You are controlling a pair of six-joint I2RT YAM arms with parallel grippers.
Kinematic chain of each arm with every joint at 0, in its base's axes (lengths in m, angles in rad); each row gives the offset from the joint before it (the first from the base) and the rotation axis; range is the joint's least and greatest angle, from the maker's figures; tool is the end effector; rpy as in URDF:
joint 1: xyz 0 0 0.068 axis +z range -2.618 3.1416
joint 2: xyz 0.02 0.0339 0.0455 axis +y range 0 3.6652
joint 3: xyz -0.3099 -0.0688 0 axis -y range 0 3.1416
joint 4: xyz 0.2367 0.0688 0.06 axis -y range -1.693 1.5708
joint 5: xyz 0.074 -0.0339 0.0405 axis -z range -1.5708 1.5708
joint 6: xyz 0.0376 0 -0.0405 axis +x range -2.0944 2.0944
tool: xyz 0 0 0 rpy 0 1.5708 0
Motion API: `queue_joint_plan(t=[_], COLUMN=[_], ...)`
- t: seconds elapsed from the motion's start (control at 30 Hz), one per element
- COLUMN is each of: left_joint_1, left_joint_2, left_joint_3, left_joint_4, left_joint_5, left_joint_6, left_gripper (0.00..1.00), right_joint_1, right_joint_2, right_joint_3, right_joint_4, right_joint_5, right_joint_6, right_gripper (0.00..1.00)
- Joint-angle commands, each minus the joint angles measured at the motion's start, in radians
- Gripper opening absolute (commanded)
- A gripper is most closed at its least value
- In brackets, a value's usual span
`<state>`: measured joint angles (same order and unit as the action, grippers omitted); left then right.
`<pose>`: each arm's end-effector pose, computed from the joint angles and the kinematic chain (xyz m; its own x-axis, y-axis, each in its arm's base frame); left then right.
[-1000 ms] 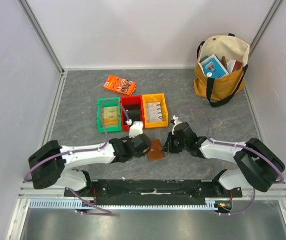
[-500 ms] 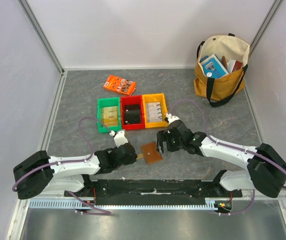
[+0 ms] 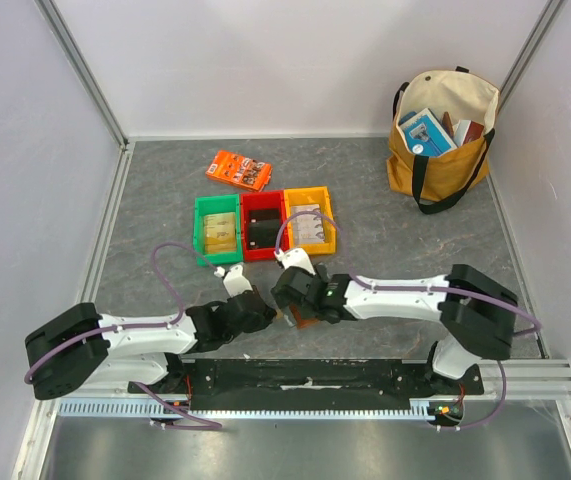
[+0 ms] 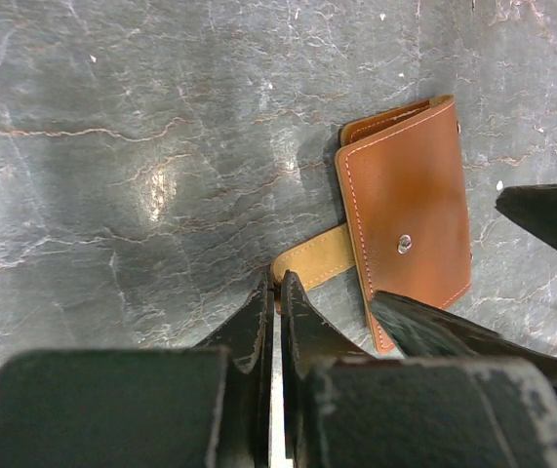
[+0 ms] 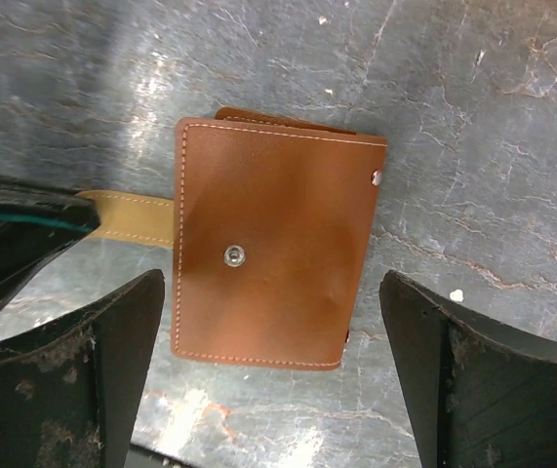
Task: Take the credit cards out of the card holder
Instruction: Open the card holder at the center of the board.
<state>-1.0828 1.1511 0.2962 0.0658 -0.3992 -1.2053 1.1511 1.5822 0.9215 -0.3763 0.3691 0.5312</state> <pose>0.0930 -0.1441 0.1802 -0.7591 -0.4053 -0.5094 -0.0658 0.8263 -0.5594 0.1357 0.2709 0.2316 -0.6960 -0.4004 -0.5960 -0.4922 0.8705 -0.0100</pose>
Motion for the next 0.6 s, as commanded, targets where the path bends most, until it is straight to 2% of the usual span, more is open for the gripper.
queue_joint_plan(t=[0.0, 0.3, 0.57], left_joint_1=[0.003, 0.004, 0.004], left_joint_2=[-0.017, -0.027, -0.028], left_joint_3=[-0.019, -0.017, -0.012], left_joint_4=[0.042, 0.037, 0.034], left_joint_5=[-0.009, -0.004, -0.006], left_joint_6=[-0.043, -0.028, -0.023], left_gripper=[0.02, 0.02, 0.02], right_joint_1=[0.027, 0.039, 0.062], right_joint_2=[0.073, 0.096, 0.117], right_joint_3=[0.077, 0.103, 0.140], right_joint_4=[-0.062, -0.095, -0.099], right_joint_5=[0.157, 0.177, 0.134], right_joint_6=[0.013, 0.009, -0.020], right_gripper=[0.98, 0.98, 0.98])
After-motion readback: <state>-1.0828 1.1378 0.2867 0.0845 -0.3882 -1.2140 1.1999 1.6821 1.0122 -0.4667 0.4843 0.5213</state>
